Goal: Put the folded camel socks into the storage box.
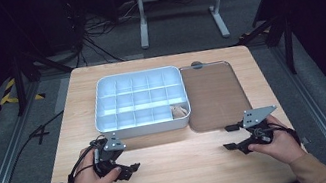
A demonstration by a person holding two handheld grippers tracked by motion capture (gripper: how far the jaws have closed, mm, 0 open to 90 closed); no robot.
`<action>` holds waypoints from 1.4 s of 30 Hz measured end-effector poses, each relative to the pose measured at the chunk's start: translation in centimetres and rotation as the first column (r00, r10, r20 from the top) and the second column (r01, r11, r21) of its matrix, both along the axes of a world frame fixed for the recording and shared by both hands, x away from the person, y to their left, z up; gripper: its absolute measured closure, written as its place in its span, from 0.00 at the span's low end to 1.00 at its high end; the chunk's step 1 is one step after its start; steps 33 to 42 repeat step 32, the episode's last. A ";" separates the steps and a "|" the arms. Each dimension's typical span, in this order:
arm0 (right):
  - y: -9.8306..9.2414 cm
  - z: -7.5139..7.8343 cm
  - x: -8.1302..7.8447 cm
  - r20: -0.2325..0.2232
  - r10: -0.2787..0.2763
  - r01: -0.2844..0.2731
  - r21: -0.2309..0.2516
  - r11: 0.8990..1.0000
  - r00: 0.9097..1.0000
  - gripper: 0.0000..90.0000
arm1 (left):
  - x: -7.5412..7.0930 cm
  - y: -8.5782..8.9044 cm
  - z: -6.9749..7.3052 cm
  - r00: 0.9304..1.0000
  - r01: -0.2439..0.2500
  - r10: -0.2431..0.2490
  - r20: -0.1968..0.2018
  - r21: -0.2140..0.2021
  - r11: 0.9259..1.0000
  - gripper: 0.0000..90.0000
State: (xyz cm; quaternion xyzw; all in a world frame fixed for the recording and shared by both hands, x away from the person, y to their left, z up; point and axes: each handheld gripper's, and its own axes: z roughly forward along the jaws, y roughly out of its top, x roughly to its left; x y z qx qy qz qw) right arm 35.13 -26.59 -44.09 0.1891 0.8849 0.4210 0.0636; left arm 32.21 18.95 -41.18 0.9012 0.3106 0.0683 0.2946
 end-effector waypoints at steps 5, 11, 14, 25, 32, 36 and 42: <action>0.4 -2.2 0.1 -0.017 0.010 -0.010 0.009 1.000 1.000 0.39 | 0.1 0.1 -0.6 1.000 0.002 -0.002 -0.014 0.015 1.000 0.25; 0.9 -3.2 -0.1 -0.011 0.035 -0.035 0.005 0.999 0.999 0.39 | 0.1 0.0 -1.0 1.000 0.010 -0.010 -0.019 0.022 1.000 0.25; 1.1 -3.4 -0.1 -0.004 0.042 -0.042 0.010 0.999 0.999 0.39 | 0.1 0.0 -1.0 1.000 0.011 -0.010 -0.022 0.030 1.000 0.25; 2.1 -4.4 -0.5 0.006 0.078 -0.077 -0.030 0.997 0.997 0.35 | 0.4 -0.2 -1.7 0.998 0.026 -0.023 -0.053 0.065 0.998 0.25; 2.4 -4.5 -0.6 0.024 0.081 -0.080 -0.043 0.996 0.996 0.32 | 0.4 -0.5 -2.2 0.998 0.028 -0.021 -0.065 0.102 0.994 0.22; 2.4 -4.5 -0.6 0.024 0.081 -0.080 -0.043 0.996 0.996 0.32 | 0.4 -0.5 -2.2 0.998 0.028 -0.021 -0.065 0.102 0.994 0.22; 2.4 -4.5 -0.6 0.024 0.081 -0.080 -0.043 0.996 0.996 0.32 | 0.4 -0.5 -2.2 0.998 0.028 -0.021 -0.065 0.102 0.994 0.22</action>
